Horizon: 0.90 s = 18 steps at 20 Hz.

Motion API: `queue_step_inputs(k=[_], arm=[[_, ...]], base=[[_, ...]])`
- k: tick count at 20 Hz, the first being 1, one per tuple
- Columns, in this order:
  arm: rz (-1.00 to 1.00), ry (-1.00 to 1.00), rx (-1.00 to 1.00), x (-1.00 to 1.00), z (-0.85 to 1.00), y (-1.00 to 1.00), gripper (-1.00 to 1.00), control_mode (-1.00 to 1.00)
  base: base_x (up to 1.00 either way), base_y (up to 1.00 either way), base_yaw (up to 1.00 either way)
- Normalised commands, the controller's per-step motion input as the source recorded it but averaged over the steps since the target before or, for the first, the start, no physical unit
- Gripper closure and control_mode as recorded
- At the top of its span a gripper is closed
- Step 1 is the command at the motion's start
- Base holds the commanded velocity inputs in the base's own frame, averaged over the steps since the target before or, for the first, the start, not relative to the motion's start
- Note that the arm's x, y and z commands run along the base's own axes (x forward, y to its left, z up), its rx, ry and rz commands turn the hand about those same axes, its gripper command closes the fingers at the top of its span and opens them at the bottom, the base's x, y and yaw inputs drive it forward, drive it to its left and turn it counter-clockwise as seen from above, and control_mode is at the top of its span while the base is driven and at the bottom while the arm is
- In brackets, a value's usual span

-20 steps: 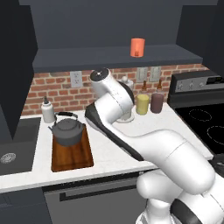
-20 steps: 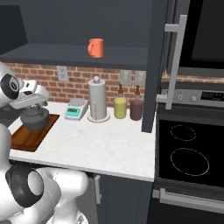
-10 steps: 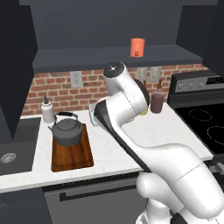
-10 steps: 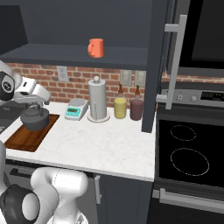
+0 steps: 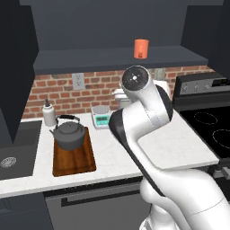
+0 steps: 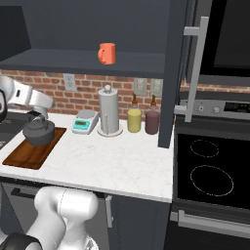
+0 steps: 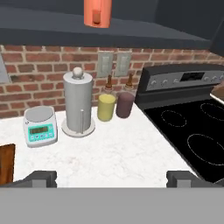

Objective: Pick the kettle from the counter and place it on the tray. Then pick the mug from the cabinet and place it on the tray. Then close the cabinet doors.

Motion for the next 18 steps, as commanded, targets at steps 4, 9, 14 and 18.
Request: queue_step_inputs(k=[4,9,14,18], arm=[[-0.14,-0.32,0.02,-0.17,0.56,-0.41,-1.0,-1.0],[-0.11,-0.11,0.03,-0.03,0.55,-0.43,-1.0,-1.0],[-0.05,0.0,0.03,0.13,0.49,-0.39,-1.0,-1.0],[0.0,0.04,0.03,0.12,0.53,-0.25,-1.0,-1.0]], base=[[0.0,0.0,0.0],[0.0,0.0,0.0],[0.0,0.0,0.0],[0.0,0.0,0.0]])
